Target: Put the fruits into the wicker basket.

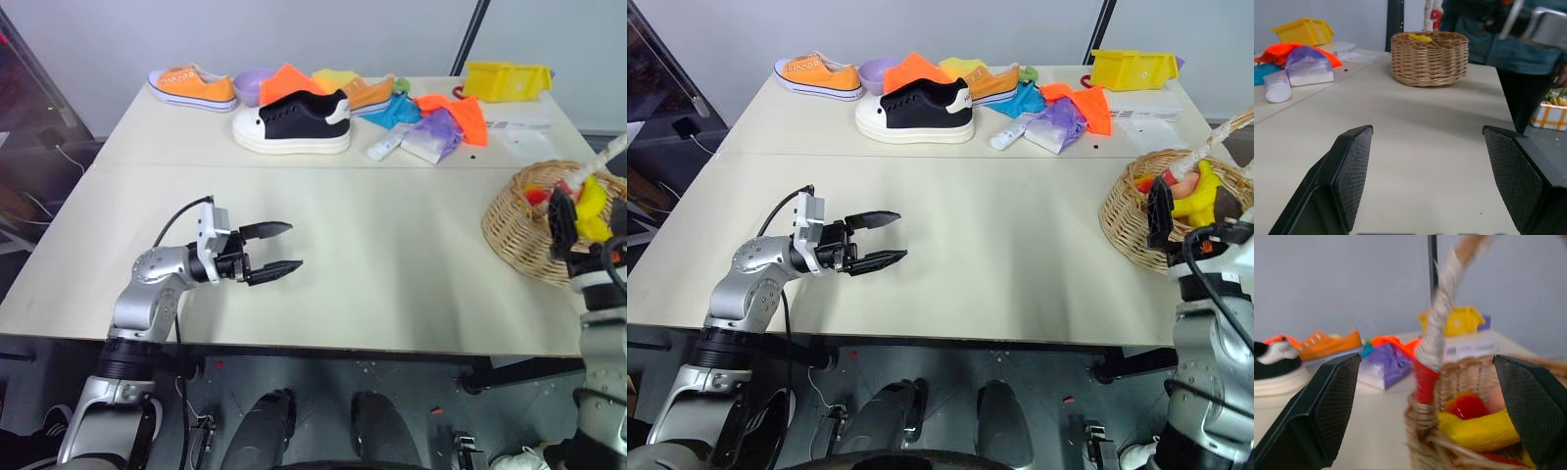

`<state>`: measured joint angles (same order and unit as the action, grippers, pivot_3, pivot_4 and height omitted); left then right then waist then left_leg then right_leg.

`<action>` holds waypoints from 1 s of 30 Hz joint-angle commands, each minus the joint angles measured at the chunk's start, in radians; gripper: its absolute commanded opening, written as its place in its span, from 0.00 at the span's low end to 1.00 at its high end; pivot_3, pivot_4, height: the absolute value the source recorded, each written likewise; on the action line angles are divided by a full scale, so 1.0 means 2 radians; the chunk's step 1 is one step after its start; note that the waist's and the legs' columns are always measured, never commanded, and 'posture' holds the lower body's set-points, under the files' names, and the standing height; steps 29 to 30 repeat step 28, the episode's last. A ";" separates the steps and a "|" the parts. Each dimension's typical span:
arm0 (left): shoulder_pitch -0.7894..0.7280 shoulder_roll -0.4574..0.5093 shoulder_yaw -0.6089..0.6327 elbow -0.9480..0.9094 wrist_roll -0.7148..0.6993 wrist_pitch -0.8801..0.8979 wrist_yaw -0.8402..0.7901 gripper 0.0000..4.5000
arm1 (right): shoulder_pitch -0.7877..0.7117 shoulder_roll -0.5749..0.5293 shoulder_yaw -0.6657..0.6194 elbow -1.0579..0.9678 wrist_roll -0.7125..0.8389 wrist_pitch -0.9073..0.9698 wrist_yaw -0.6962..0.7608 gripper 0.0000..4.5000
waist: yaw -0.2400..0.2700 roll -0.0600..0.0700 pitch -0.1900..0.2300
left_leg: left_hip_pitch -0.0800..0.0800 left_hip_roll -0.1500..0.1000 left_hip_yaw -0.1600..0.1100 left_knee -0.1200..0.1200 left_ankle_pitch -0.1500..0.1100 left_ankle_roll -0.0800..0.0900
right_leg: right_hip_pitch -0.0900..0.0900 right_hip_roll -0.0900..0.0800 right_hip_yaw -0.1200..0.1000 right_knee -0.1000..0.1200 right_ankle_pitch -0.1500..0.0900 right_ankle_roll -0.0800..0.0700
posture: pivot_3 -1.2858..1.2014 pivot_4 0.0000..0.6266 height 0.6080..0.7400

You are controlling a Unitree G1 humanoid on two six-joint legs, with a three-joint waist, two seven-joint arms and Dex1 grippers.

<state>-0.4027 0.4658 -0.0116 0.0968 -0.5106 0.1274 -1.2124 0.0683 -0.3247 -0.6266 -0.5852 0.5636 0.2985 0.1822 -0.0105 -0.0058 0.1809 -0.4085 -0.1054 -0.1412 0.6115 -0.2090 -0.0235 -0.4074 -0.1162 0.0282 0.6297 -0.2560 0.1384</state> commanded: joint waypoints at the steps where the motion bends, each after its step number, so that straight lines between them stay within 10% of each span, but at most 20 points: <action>1: -0.005 -0.001 0.013 -0.002 0.005 -0.016 0.009 0.85 | 0.018 0.022 0.017 -0.057 -0.014 -0.041 -0.006 1.00 | -0.001 0.000 0.000 | 0.000 0.000 0.000 0.000 0.000 0.000 | 0.000 0.000 0.000 0.000 0.000 0.000 | 0.52 0.24 1.00; 11: 0.015 0.022 0.050 0.010 0.061 -0.005 0.131 0.85 | -0.002 -0.075 0.200 -0.025 -0.054 -0.052 0.164 1.00 | -0.001 0.000 0.000 | 0.000 0.000 0.000 0.000 0.000 0.000 | 0.000 0.000 0.000 0.000 0.000 0.000 | 0.52 0.24 1.00; 30: 0.147 0.042 0.222 -0.060 0.062 -0.017 0.308 0.85 | -0.152 -0.097 0.292 0.194 -0.060 -0.087 0.332 1.00 | 0.000 -0.001 0.000 | 0.000 0.000 0.000 0.000 0.000 0.000 | 0.000 0.000 0.000 0.000 0.000 0.000 | 0.52 0.24 1.00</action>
